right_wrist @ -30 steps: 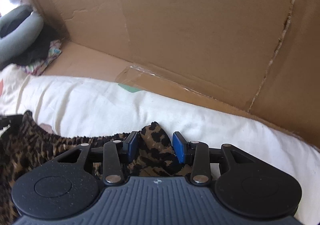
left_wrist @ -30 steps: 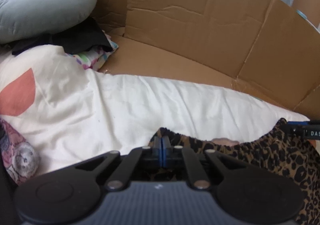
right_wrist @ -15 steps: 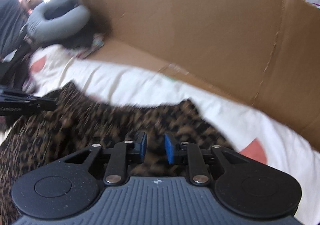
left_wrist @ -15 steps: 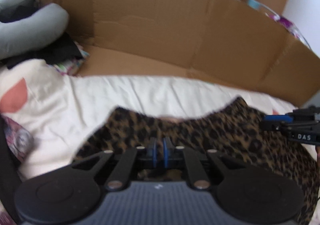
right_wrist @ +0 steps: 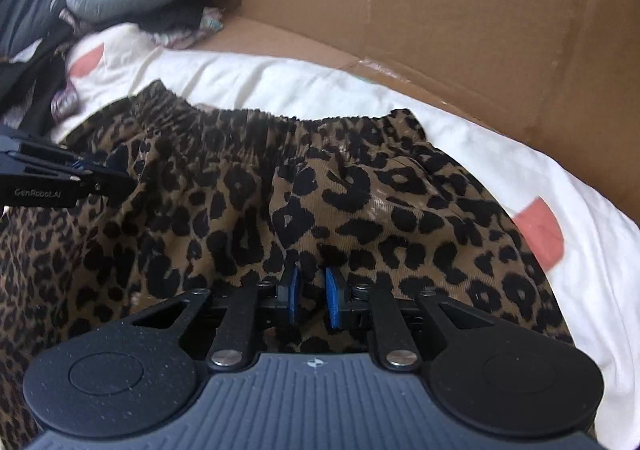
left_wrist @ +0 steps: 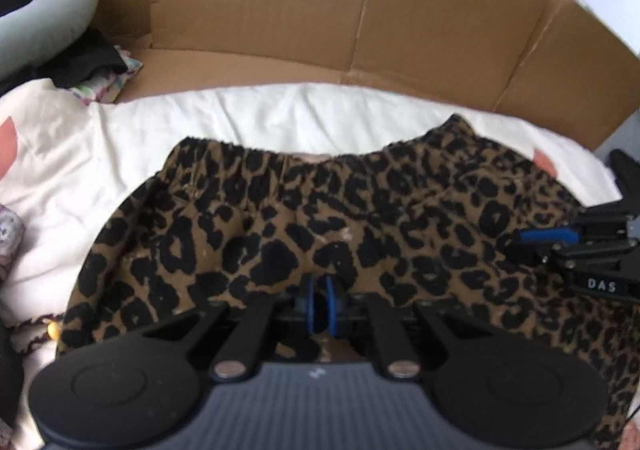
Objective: Fold clothes
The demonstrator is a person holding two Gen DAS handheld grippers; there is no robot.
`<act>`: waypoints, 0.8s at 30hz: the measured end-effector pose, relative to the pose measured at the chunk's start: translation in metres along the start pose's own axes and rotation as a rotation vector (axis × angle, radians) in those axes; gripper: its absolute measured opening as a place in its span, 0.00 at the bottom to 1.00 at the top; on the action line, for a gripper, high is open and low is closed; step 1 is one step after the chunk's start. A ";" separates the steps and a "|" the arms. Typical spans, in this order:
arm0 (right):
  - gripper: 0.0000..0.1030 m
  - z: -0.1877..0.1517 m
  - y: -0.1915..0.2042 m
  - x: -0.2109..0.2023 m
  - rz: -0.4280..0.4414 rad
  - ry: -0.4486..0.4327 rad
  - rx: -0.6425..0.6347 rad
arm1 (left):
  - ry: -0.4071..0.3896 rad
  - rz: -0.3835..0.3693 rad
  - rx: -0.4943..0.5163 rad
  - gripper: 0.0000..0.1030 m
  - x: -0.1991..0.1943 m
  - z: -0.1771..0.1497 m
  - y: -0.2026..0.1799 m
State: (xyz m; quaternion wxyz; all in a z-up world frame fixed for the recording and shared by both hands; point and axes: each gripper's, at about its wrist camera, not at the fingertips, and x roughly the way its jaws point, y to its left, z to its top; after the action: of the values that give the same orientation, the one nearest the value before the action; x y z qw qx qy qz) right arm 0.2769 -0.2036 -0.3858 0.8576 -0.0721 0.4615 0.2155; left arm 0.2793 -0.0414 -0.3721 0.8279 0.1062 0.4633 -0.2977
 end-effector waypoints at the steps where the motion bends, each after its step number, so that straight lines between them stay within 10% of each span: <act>1: 0.20 0.002 -0.001 0.002 0.003 0.000 -0.007 | 0.003 0.009 -0.001 0.04 0.002 0.001 0.001; 11: 0.22 0.029 -0.005 0.016 0.024 -0.014 0.045 | -0.002 0.000 -0.052 0.03 0.009 0.014 0.010; 24: 0.32 -0.021 0.005 -0.029 0.047 0.034 0.054 | 0.069 -0.079 -0.012 0.08 -0.015 -0.031 -0.008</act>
State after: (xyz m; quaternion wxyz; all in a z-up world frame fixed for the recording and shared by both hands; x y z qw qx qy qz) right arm 0.2446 -0.2146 -0.3734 0.8460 -0.0418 0.4830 0.2221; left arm 0.2466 -0.0282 -0.3763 0.7996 0.0932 0.4972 -0.3237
